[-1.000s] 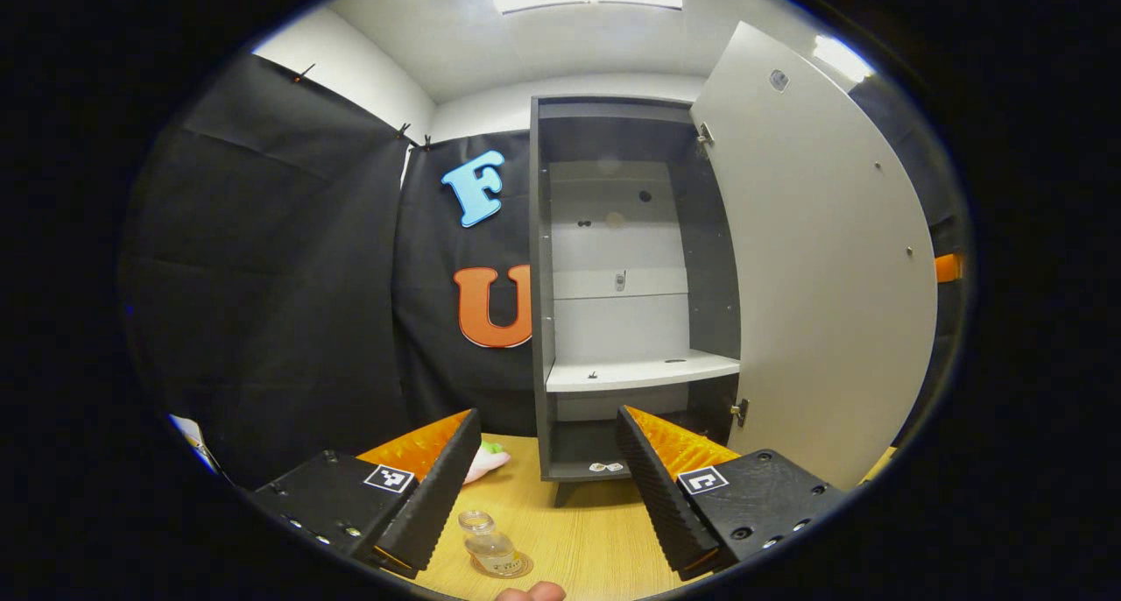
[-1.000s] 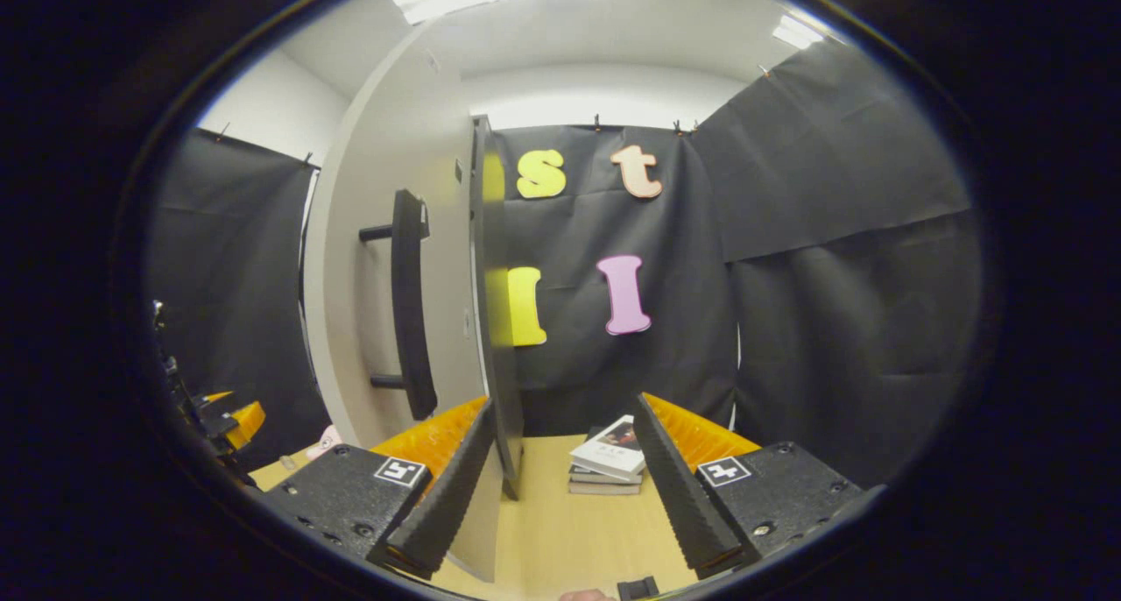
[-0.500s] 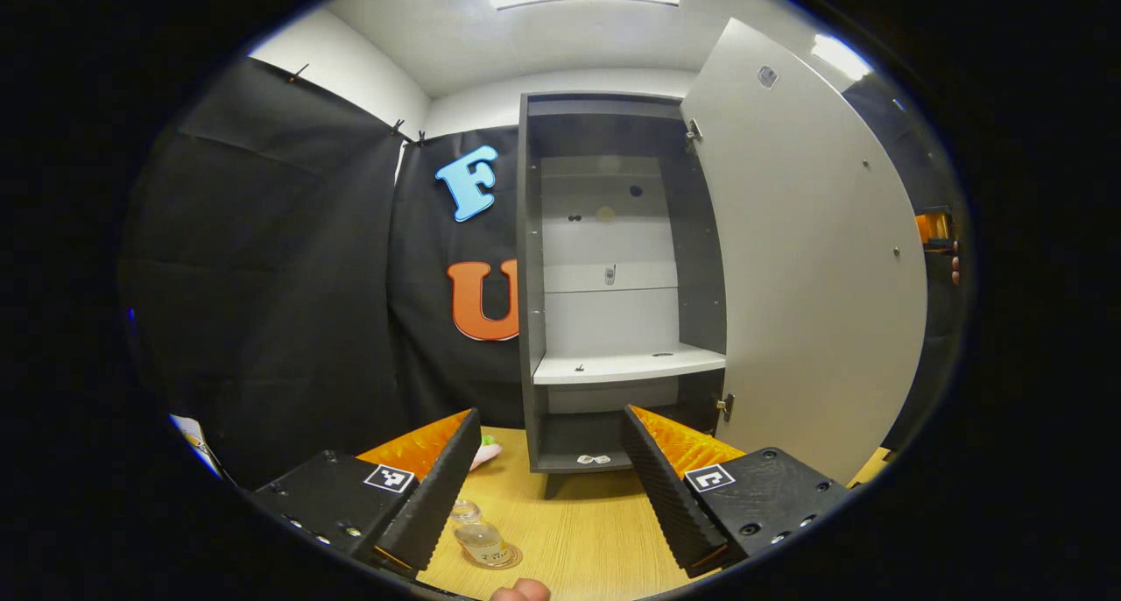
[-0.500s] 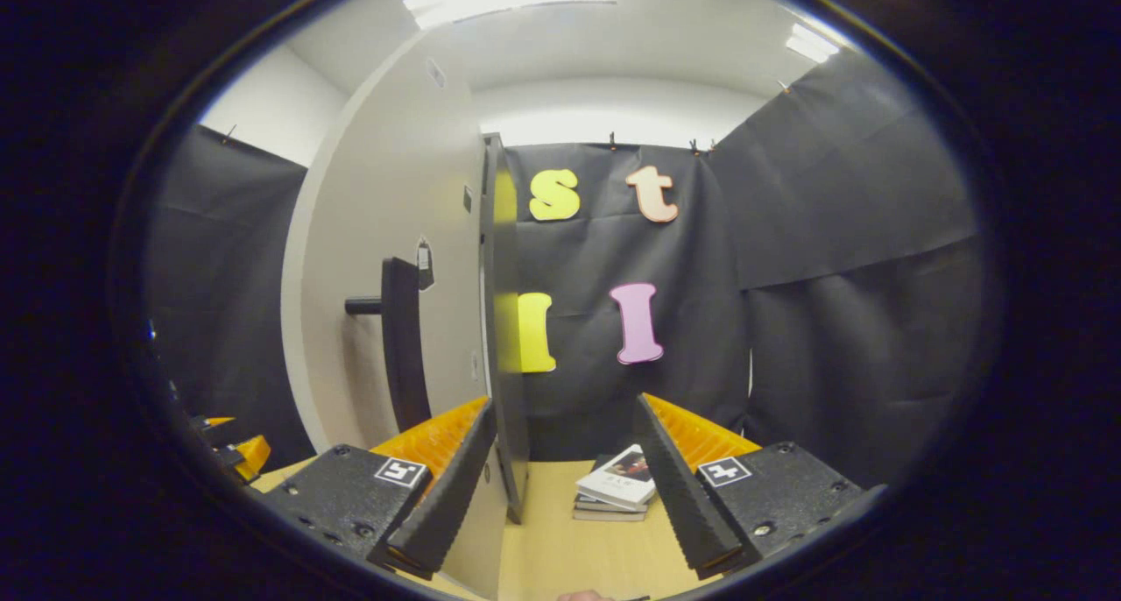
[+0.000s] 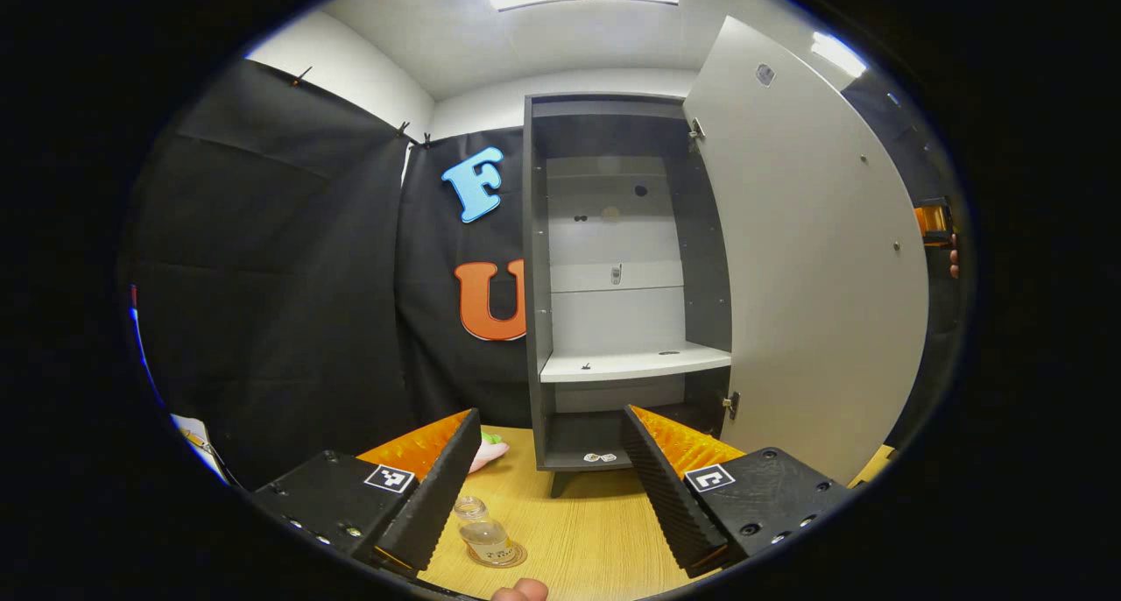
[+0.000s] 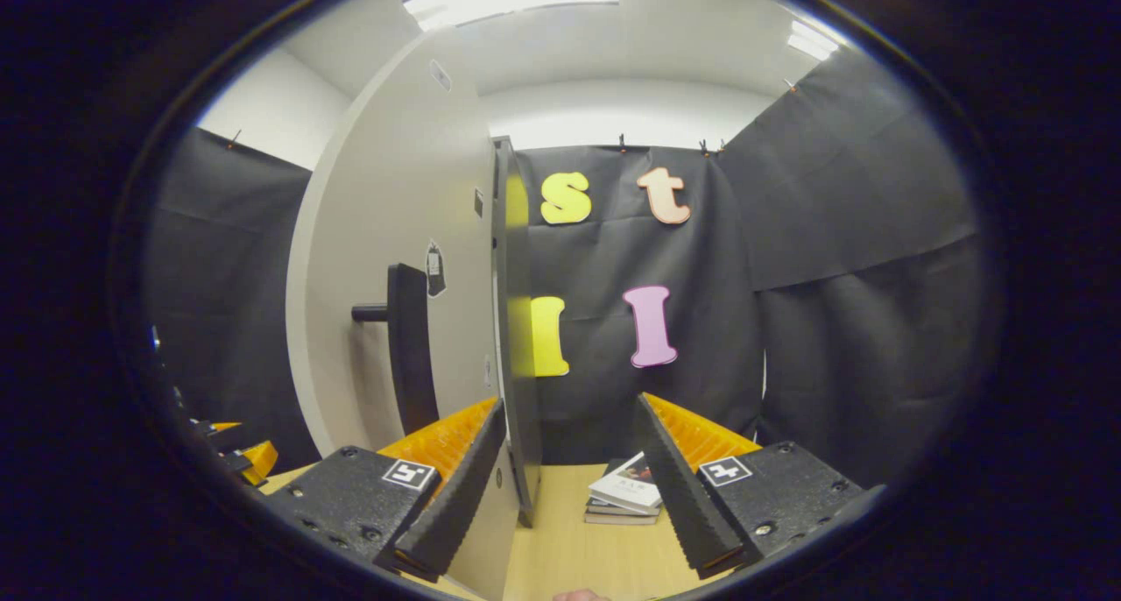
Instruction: Open the cabinet door with the right hand, grasp the bottle in the cabinet with the left hand and place it on the coaster, then close the cabinet door with the right hand.
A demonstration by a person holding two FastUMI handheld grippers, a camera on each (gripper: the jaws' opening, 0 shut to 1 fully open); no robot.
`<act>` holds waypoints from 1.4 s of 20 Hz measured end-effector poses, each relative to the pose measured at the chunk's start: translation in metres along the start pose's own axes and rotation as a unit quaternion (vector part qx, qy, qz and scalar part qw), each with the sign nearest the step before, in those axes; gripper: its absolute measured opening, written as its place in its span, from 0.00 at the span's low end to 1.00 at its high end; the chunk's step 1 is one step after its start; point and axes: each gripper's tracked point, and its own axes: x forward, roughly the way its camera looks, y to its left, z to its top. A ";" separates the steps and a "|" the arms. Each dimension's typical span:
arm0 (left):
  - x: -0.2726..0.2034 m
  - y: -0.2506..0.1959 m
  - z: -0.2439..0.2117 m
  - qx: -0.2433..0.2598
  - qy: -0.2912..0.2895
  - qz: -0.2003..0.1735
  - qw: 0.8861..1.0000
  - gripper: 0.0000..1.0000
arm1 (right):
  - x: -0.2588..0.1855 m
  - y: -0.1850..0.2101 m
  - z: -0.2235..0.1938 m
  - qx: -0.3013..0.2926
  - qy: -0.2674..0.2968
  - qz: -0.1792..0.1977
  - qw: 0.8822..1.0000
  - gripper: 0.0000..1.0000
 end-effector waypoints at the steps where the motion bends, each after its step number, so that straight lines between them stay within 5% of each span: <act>1: 0.001 0.000 0.000 -0.001 0.000 0.000 1.000 0.96 | -0.001 0.002 0.000 -0.006 -0.001 0.000 1.000 0.95; 8: -0.002 0.003 -0.001 0.000 -0.003 -0.005 1.000 0.96 | -0.001 0.026 0.000 -0.026 -0.001 0.017 1.000 0.94; 28: -0.011 0.035 -0.019 -0.003 0.004 -0.011 1.000 0.96 | 0.036 0.192 -0.010 -0.016 0.010 0.164 0.986 0.94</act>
